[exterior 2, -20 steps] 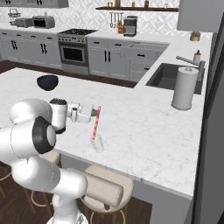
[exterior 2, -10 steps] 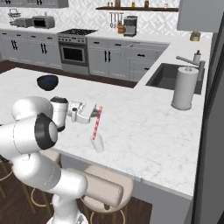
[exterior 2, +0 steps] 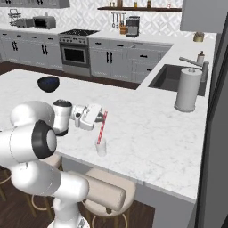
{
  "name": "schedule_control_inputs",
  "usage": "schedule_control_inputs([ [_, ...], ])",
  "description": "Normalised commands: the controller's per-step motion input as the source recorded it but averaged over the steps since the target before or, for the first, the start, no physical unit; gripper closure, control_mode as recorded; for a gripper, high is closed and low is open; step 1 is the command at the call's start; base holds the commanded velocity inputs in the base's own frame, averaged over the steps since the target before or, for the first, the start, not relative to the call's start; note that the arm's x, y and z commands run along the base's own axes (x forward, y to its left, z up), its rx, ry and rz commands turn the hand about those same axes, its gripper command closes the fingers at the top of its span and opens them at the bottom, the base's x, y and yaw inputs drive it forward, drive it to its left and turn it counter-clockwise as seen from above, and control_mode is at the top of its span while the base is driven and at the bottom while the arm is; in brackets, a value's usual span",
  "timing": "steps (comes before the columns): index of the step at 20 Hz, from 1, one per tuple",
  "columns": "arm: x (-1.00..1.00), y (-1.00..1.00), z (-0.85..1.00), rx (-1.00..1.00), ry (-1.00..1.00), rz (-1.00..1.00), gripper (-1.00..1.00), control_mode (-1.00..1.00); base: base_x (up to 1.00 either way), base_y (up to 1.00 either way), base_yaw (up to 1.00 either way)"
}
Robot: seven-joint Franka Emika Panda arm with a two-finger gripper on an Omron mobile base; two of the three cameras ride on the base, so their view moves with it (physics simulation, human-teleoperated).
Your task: Take a straw from the drawer in front and place it inside the glass cup on the dining counter.
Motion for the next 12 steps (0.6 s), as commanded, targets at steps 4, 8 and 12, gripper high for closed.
schedule_control_inputs([
  [4,0.0,0.0,0.02,0.0,-0.06,-0.03,1.0,-1.0,0.0,0.0,0.0],
  [8,0.0,0.0,0.12,0.0,-0.06,-0.03,1.0,-1.0,0.0,0.0,0.0],
  [12,0.0,0.0,0.16,0.0,-0.03,-0.06,1.0,-1.0,0.0,0.0,0.0],
])
